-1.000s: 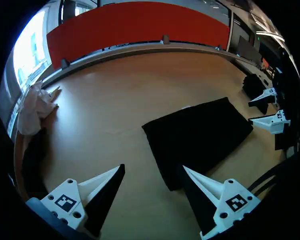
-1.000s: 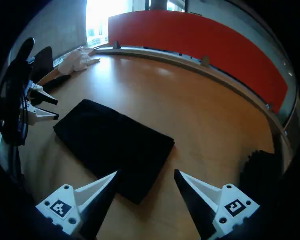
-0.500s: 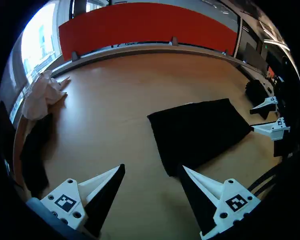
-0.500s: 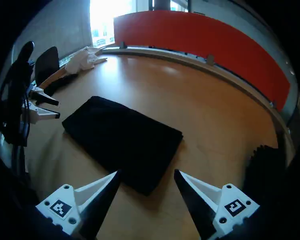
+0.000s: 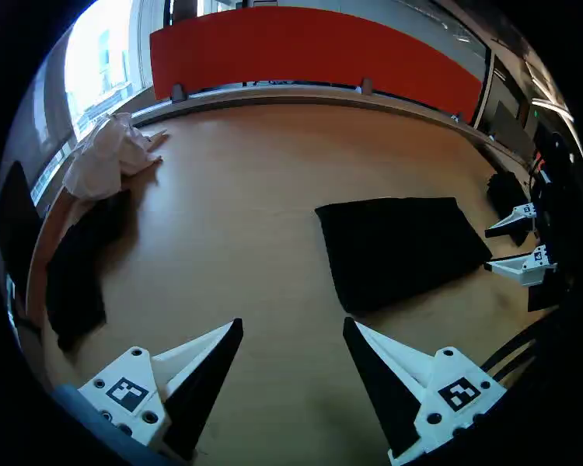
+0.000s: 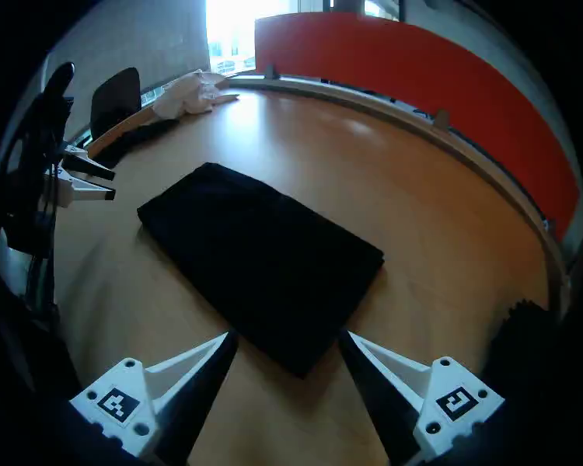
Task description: Fold towel
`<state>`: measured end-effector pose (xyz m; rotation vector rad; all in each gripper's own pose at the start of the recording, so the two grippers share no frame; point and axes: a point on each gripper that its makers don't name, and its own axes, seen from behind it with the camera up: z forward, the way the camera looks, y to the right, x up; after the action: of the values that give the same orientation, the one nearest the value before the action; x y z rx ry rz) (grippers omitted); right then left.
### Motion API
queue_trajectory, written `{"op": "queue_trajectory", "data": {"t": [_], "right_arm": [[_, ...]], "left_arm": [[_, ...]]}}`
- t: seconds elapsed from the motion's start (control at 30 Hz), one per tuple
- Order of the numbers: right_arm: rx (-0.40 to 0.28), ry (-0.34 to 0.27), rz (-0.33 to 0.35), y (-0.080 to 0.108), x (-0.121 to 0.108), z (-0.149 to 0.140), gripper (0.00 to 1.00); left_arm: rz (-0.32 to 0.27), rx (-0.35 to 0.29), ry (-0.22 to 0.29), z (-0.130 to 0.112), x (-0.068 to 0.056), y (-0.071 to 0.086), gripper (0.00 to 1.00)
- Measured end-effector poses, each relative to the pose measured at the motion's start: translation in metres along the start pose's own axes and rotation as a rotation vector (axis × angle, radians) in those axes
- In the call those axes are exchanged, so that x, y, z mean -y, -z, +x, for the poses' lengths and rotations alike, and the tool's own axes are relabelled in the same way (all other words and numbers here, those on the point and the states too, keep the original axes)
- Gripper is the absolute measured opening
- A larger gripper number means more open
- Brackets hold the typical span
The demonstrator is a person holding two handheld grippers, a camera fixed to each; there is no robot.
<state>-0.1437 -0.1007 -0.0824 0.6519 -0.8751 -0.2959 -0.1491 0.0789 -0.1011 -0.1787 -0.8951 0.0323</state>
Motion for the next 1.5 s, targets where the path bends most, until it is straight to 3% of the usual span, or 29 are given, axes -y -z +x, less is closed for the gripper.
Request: {"op": "queue_trajectory", "data": {"t": [0.13,0.3,0.5,0.7,0.8,1.13,1.37,1.5], "right_arm": [[0.014,0.004,0.005,-0.002,-0.002,-0.006,0.95],[0.040,0.009,0.014,-0.002,-0.005,-0.015,0.74],[0.070,0.024,0.041,-0.002,-0.005,-0.025,0.63],[0.086,0.032,0.046,0.000,-0.009,-0.029,0.59],[0.101,0.033,0.053,0.001,-0.008,-0.033,0.52],[0.087,0.035,0.049,0.003,-0.008,-0.029,0.39],[0.078,0.031,0.038,0.003,-0.009,-0.027,0.08],[0.061,0.010,0.040,0.005,-0.008,-0.022,0.06]], "left_arm": [[0.009,-0.002,0.003,-0.002,0.004,0.005,0.96],[0.016,-0.003,0.004,-0.003,0.010,0.011,0.96],[0.022,-0.001,0.003,-0.006,0.016,0.015,0.96],[0.023,-0.001,0.002,-0.006,0.018,0.017,0.96],[0.023,0.000,0.001,-0.007,0.018,0.017,0.96],[0.020,0.002,0.006,-0.010,0.017,0.019,0.96],[0.021,-0.001,0.003,-0.009,0.017,0.020,0.96],[0.021,-0.004,0.004,-0.008,0.018,0.021,0.96]]}}
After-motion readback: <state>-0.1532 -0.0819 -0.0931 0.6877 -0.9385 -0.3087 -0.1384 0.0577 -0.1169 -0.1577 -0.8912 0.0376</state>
